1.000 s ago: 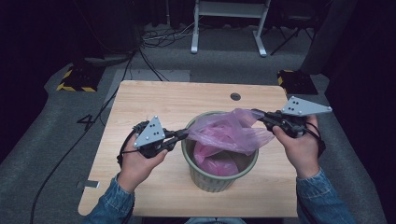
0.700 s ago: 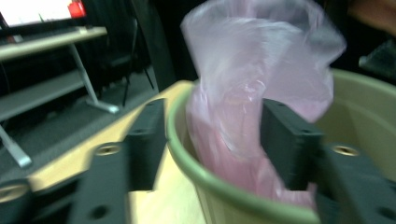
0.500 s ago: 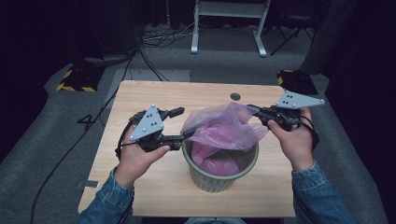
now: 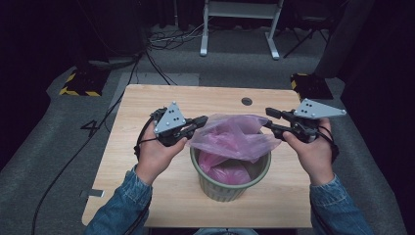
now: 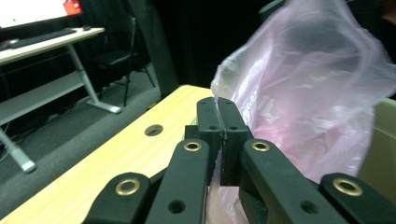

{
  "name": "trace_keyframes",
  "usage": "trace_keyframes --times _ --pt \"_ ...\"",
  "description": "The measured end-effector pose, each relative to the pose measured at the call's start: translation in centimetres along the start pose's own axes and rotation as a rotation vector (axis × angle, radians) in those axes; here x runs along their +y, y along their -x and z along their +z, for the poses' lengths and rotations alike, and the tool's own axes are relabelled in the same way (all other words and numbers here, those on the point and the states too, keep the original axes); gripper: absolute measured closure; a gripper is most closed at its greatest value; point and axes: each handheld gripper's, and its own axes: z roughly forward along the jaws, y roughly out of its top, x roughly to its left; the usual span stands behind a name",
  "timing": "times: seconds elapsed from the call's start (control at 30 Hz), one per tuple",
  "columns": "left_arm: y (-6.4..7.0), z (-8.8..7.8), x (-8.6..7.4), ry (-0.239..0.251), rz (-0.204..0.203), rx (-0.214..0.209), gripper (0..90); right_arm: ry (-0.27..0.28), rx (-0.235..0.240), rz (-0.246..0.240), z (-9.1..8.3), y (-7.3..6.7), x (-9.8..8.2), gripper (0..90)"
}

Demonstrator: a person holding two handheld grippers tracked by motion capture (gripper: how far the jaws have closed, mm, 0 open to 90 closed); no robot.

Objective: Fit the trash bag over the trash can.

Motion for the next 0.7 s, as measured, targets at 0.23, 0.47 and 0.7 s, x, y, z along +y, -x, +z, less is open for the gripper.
trace_keyframes --times 0.23,0.47,0.7 --pt "-0.2 0.1 -0.2 0.000 -0.002 0.032 90.0 0.033 -0.019 -0.015 -3.0 -1.5 -0.6 51.5" --pt "-0.1 0.4 -0.4 0.003 -0.012 0.036 90.0 0.024 0.062 -0.041 -4.0 -4.2 -0.9 55.2" --pt "0.0 0.5 -0.4 0.005 -0.011 0.031 90.0 0.008 0.139 -0.055 -2.1 -6.1 -0.9 47.6"
